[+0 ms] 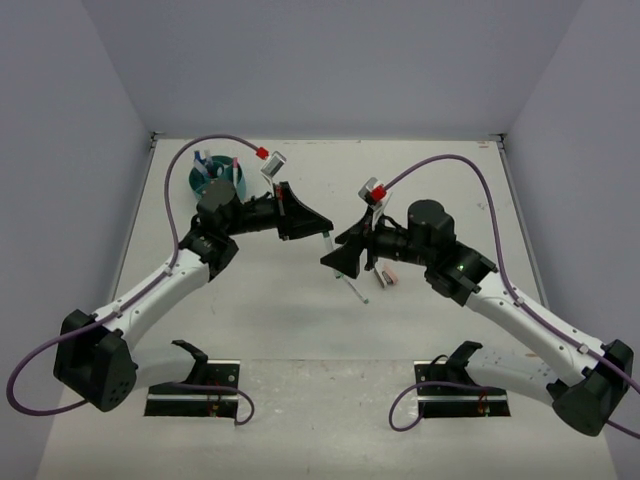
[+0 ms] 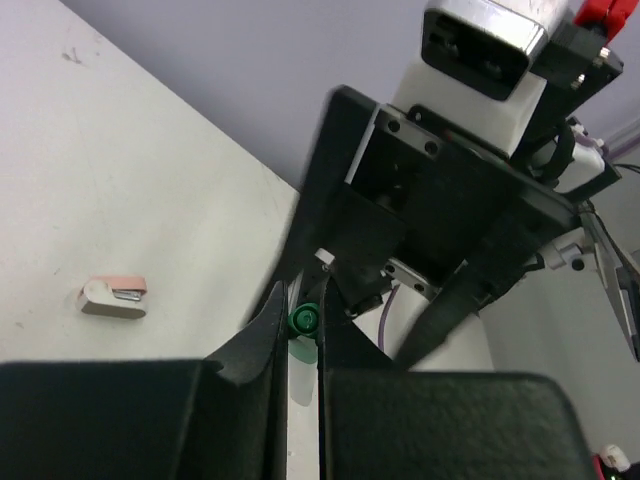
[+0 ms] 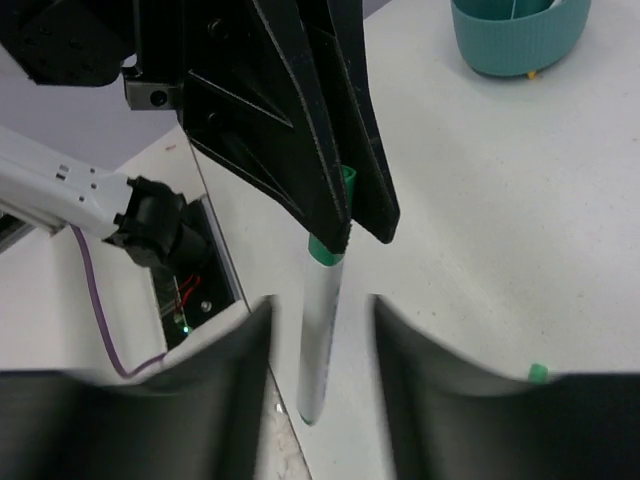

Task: Sort the stationery into containers
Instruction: Place the pen in the storage box.

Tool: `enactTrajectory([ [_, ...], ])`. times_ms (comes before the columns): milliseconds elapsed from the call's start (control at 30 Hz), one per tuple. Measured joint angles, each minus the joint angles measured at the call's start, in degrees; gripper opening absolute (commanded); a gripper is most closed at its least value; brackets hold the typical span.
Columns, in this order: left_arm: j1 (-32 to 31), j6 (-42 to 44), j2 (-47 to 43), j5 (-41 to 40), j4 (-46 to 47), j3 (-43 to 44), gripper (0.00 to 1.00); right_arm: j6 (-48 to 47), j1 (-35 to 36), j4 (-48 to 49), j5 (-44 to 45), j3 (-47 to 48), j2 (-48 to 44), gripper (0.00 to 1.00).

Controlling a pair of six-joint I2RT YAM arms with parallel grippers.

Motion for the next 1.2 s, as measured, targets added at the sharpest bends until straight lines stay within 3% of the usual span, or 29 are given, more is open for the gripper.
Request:
enactTrajectory([
  [100, -0.29, 5.41, 0.69, -8.16, -12.10, 5.98, 0.00, 0.79, -0.07, -0.73, 5.43, 0.00, 0.12, 0.99],
  [233, -0.50, 15.08, 8.19, -37.44, -30.51, 22.99, 0.00, 3.38, -2.23, -3.74, 22.64, -0.19, 0.14, 0.99],
  [333, 1.35, 21.10, 17.12, -57.90, -37.93, 34.31, 0.00, 4.87, -4.47, -5.95, 32.37, -1.15, 0.22, 0.99],
  [467, 5.20, 29.66, 29.56, -74.57, -40.58, 43.03, 0.00, 5.51, -4.78, -8.62, 37.36, -1.52, 1.28, 0.99],
  [767, 15.46, 37.68, 38.41, -79.86, -41.66, 47.29, 0.00, 6.12, -4.79, -10.09, 37.89, -2.32, 3.72, 0.99],
  [1200, 14.97, 41.08, 42.00, -80.46, -36.86, 48.45, 0.03, 5.48, -4.79, -10.59, 32.13, -2.36, 7.91, 0.99],
])
